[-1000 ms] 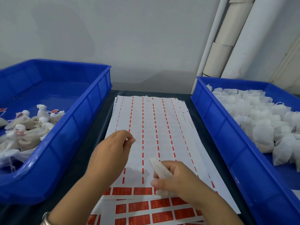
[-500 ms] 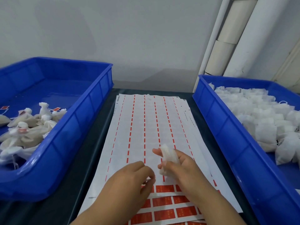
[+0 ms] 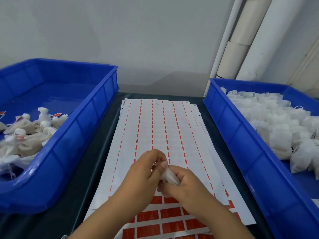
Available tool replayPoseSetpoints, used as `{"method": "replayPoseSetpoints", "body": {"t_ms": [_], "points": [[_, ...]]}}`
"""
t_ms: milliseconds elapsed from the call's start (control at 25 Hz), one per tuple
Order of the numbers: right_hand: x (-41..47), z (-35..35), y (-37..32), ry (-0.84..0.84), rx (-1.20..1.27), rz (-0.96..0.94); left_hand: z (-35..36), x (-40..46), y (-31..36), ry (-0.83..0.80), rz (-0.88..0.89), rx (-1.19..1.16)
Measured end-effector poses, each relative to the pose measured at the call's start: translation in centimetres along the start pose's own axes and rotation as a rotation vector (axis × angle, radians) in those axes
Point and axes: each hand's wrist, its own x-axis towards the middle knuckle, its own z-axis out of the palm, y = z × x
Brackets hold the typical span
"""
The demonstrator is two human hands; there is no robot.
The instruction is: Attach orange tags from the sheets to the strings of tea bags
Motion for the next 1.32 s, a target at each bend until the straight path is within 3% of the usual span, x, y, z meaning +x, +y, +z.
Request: {"method": "replayPoseSetpoints", "body": {"t_ms": [160,360,440,560,680,800,880,1000,1080,1200,1320], "points": [[0.0,1.4,-0.1,0.098,0.021,0.024,0.9,0.0,-0.3,0.045,-0.161,-0.095],[0.3,2.8,0.3,0.563,-0.030,0.017,2.2,0.0,-0.4,0.184,-0.231,-0.106],[0.0,3.1,0.5,0.622,-0.154,-0.075,2.4,0.0,-0.5,0.196,-0.277,-0.170],[-0.2,3.1,1.2,0.747,-0.545,-0.332,2.3,0.4,-0.7,0.170,-0.380,-0.301],[-0.2,2.9,1.6,0.780,-0.798,-0.477,2.2,0.8,-0.6,0.166,-0.464,-0.344],[-0.1,2.9,1.3,0.717,-0.823,-0.369,2.1,1.0,-0.4,0.170,-0.518,-0.412],[0.0,3.0,0.7,0.640,-0.666,-0.157,1.6,1.1,-0.4,0.153,-0.551,-0.619],[0.1,2.0,0.4,0.431,-0.213,0.188,0.3,0.8,-1.2,0.039,-0.484,-0.792],[-0.1,1.0,0.1,0.276,0.169,0.312,-0.2,0.3,-1.7,0.010,-0.421,-0.738],[-0.6,0.3,-0.3,0.026,0.945,0.389,0.2,-0.3,-1.9,0.067,-0.362,-0.566],[-0.6,0.4,0.2,-0.037,1.168,0.447,1.3,-0.7,-1.2,0.140,-0.278,-0.355]]}}
